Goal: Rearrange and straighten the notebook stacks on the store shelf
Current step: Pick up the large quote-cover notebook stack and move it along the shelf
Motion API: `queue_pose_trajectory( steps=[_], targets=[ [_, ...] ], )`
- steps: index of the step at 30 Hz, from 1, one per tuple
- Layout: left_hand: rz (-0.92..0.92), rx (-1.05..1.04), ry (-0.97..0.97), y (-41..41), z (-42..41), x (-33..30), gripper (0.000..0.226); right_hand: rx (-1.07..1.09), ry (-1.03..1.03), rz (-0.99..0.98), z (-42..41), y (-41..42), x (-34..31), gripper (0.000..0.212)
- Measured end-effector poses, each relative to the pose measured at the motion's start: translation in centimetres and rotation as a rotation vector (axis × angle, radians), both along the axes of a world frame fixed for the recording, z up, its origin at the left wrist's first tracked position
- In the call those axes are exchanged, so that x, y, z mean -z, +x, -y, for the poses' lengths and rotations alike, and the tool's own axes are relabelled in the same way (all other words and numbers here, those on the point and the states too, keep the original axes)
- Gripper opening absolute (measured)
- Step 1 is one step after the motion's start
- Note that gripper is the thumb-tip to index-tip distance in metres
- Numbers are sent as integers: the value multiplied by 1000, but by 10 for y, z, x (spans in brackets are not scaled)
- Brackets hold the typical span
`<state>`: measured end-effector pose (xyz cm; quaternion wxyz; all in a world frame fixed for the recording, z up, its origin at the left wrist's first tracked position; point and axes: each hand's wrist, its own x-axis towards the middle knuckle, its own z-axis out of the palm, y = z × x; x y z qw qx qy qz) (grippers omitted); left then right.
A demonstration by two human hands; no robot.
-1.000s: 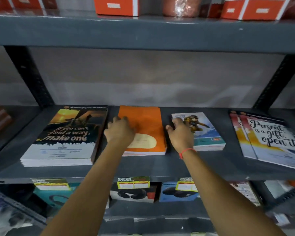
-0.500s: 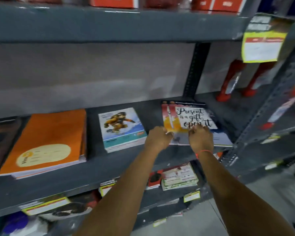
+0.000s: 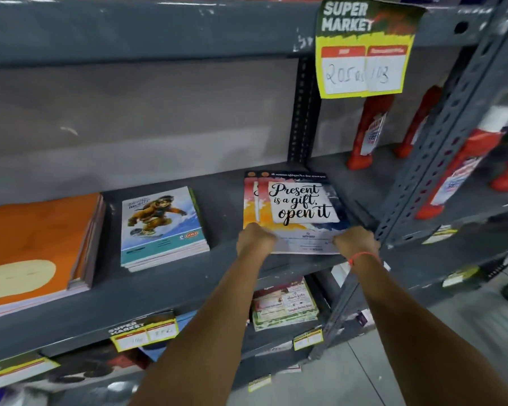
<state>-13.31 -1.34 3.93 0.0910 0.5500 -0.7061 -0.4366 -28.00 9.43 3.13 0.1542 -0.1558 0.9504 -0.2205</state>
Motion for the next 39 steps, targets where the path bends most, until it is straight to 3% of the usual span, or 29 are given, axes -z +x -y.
queue_pose_trajectory(
  steps=[5, 10, 12, 14, 16, 19, 22, 28, 32, 39],
  targets=[
    [-164, -117, 248, 3, 15, -3, 32, 27, -108, 120, 2, -11, -5, 31],
    [-249, -143, 193, 11, 19, -11, 29, -46, -211, 272, 1, -16, -22, 39],
    [-308, -148, 183, 22, 23, -21, 19, -67, -297, 306, 2, -11, -33, 31],
    [-349, -161, 171, 37, 26, -34, 7, -40, -413, 390, 2, -1, -47, 6],
    [-383, -183, 151, 60, 33, -42, 20, -35, -499, 469, 10, 13, -56, 22],
    [-409, -227, 132, 103, 44, -55, 22, -126, -565, 503, 29, 47, -70, 31],
    [-441, -316, 107, 172, 60, -68, 11, -220, -598, 530, 59, 105, -84, 26],
    [-415, -405, 10, 349, 90, -86, 31, -418, -628, 623, 124, 265, -94, 29],
    [-413, -510, -60, 487, 112, -88, 20, -533, -629, 704, 170, 399, -88, 32],
    [-201, -712, -108, 636, 143, -85, 15, -662, -528, 688, 219, 559, -61, 26]
  ],
)
